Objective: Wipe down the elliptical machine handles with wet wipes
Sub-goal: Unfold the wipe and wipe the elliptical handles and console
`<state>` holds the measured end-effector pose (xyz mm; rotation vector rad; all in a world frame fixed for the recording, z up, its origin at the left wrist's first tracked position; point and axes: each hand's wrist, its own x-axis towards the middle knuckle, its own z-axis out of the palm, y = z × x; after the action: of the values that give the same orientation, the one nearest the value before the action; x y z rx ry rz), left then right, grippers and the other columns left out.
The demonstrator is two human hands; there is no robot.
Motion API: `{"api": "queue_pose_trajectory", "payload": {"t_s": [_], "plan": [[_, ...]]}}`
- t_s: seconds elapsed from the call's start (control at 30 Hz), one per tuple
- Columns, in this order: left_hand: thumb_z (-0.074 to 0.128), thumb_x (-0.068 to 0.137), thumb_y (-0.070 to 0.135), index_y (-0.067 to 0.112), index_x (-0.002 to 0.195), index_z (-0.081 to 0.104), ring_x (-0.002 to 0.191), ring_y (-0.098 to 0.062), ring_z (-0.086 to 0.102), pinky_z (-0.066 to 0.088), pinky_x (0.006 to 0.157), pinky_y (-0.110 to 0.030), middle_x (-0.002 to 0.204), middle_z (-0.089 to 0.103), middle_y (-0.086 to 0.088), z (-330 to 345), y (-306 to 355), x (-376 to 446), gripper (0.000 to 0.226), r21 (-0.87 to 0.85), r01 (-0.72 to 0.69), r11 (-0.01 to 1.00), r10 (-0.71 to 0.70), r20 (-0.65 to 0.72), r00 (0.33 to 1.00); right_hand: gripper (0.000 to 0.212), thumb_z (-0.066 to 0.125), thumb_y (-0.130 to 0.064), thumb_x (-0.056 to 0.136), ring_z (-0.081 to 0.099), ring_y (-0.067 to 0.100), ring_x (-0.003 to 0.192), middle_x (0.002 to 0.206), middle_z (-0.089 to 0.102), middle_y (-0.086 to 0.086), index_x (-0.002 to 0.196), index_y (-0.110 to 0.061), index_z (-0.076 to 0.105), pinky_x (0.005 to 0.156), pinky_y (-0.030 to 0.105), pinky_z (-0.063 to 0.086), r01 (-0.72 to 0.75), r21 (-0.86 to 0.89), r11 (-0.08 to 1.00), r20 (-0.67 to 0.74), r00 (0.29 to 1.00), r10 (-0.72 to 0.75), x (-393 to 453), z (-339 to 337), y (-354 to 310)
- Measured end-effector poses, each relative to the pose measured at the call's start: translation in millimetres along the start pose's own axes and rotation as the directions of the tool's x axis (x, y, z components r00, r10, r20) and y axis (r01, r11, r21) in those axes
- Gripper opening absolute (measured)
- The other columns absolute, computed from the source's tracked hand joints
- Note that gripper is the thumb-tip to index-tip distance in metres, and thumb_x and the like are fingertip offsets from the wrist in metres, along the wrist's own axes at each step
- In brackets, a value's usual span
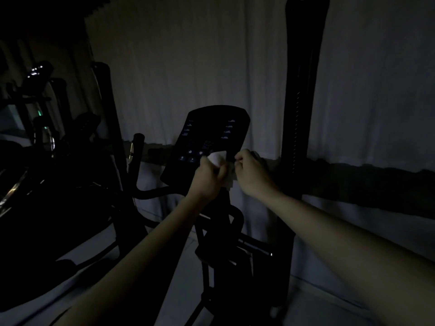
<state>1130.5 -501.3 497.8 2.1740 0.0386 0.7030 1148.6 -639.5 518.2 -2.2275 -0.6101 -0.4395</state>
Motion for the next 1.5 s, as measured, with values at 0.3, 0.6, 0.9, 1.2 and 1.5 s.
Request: {"api": "queue_pose_trajectory", "payload": {"t_s": [0.3,0.6,0.9,1.2,1.5], "plan": [[0.056,0.095,0.035,-0.005,0.113,0.052,0.087,-0.014,0.053,0.040,0.069,-0.021,0.103,0.060,-0.007,-4,-3,5,0.044,0.025,0.036,0.999,-0.037,0.040,0.999,0.024,0.041,-0.023,0.100,0.041,0.031,0.117,0.129,0.048,0.011,0.120,-0.013,0.049,0.097,0.043,0.039,0.152,-0.428,0.891,0.064,0.988,-0.138,-9,-2,2],[0.053,0.082,0.059,0.000,0.113,0.054,0.086,-0.020,0.067,0.042,0.058,-0.014,0.099,0.067,-0.007,1,-22,8,0.067,0.041,0.008,0.999,-0.011,0.090,0.996,0.024,0.051,-0.020,0.085,0.051,0.029,0.114,0.111,0.061,0.007,0.105,-0.012,0.063,0.092,0.042,0.044,0.412,-0.574,0.708,-0.035,0.851,-0.524,-26,-22,-12],[0.054,0.098,0.027,0.002,0.123,0.041,0.082,-0.013,0.059,0.038,0.051,-0.011,0.102,0.054,-0.002,10,-5,1,0.038,0.031,0.046,0.998,-0.044,-0.059,0.997,0.031,0.051,-0.015,0.088,0.034,0.035,0.142,0.142,0.053,0.009,0.116,-0.016,0.066,0.117,0.058,0.016,0.200,-0.783,0.589,-0.342,0.652,-0.677,-19,-81,-25],[0.057,0.086,0.042,0.003,0.110,0.055,0.090,-0.023,0.068,0.043,0.056,-0.013,0.100,0.067,-0.010,0,-5,9,0.046,0.002,0.108,0.994,-0.108,0.026,0.994,0.074,0.052,-0.008,0.082,0.003,0.042,0.149,0.164,0.011,0.008,0.151,-0.023,0.031,0.115,0.063,0.020,0.097,-0.689,0.718,-0.421,0.753,-0.506,-26,-86,-11],[0.066,0.089,0.037,0.011,0.109,0.047,0.083,-0.020,0.067,0.056,0.065,-0.034,0.099,0.065,-0.008,19,-8,-28,0.038,-0.083,0.200,0.976,-0.208,-0.090,0.974,0.082,0.048,0.004,0.081,0.005,0.044,0.148,0.165,0.003,0.005,0.153,-0.027,0.024,0.088,0.042,0.056,0.130,-0.560,0.818,-0.445,0.786,-0.429,-30,-83,-11]]}}
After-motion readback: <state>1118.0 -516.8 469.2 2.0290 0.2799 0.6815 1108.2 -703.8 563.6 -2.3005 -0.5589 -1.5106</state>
